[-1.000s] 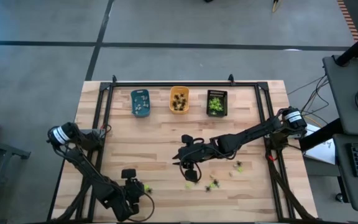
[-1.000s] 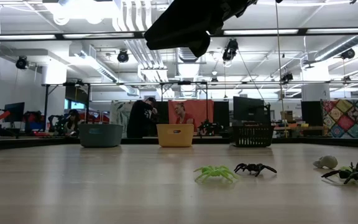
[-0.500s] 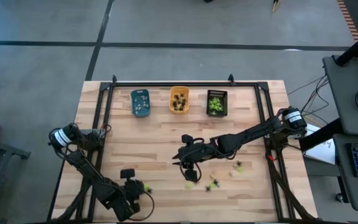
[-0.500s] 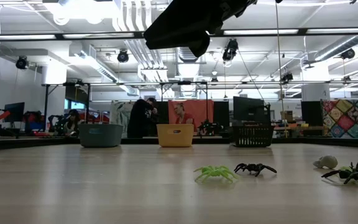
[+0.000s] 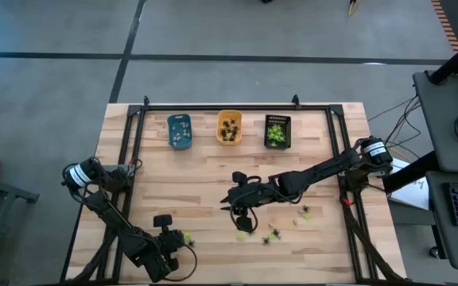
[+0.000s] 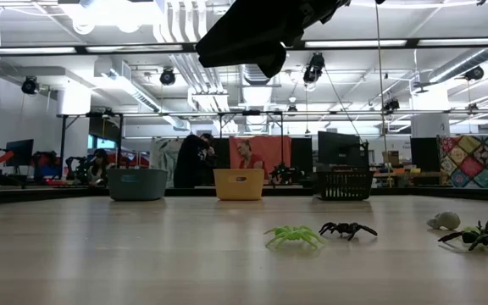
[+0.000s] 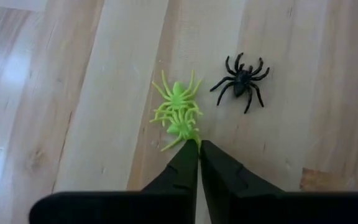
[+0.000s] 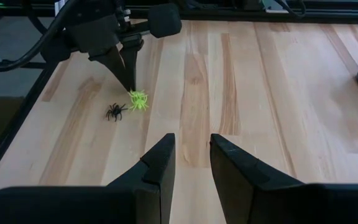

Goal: Sort Halloween decoration
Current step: Put the green spider toy into the black bin

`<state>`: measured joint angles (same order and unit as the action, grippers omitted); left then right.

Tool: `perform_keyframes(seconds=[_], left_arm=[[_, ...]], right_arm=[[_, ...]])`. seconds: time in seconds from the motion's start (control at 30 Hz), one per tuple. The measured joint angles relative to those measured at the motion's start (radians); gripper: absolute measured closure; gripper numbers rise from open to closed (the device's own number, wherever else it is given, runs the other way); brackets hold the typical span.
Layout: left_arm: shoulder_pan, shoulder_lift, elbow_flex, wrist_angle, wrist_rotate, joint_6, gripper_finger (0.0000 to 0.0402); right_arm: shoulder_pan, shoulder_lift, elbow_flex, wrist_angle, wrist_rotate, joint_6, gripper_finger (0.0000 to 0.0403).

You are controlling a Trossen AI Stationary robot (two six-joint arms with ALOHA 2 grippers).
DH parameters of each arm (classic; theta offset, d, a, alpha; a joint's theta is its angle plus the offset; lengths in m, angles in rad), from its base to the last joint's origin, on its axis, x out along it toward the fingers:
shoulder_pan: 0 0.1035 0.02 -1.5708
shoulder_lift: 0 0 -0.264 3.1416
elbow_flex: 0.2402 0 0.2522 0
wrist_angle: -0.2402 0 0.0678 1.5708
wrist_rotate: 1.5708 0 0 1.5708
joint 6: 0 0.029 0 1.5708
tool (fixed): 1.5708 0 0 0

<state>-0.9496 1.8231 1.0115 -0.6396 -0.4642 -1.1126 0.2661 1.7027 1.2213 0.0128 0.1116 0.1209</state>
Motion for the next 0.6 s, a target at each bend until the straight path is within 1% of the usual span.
perform_keyframes(seconds=[0.1,0.3,0.4,0.6], left_arm=[[-0.006,-0.012,0.000,-0.008,-0.020,0.004,0.0401],[-0.012,-0.053,0.000,-0.023,-0.025,0.022,0.0402],[-0.012,-0.081,0.000,-0.022,-0.053,0.049,0.0402],[-0.010,-0.124,0.000,-0.036,-0.092,0.113,0.0401]], right_arm=[[0.000,0.000,0.000,0.000,0.000,-0.001,0.0312],[0.000,0.005,0.000,0.002,-0.002,-0.017,0.0312],[0.000,0.021,0.000,0.012,-0.003,-0.018,0.0312],[0.000,0.098,0.000,0.127,-0.007,-0.089,0.0312]])
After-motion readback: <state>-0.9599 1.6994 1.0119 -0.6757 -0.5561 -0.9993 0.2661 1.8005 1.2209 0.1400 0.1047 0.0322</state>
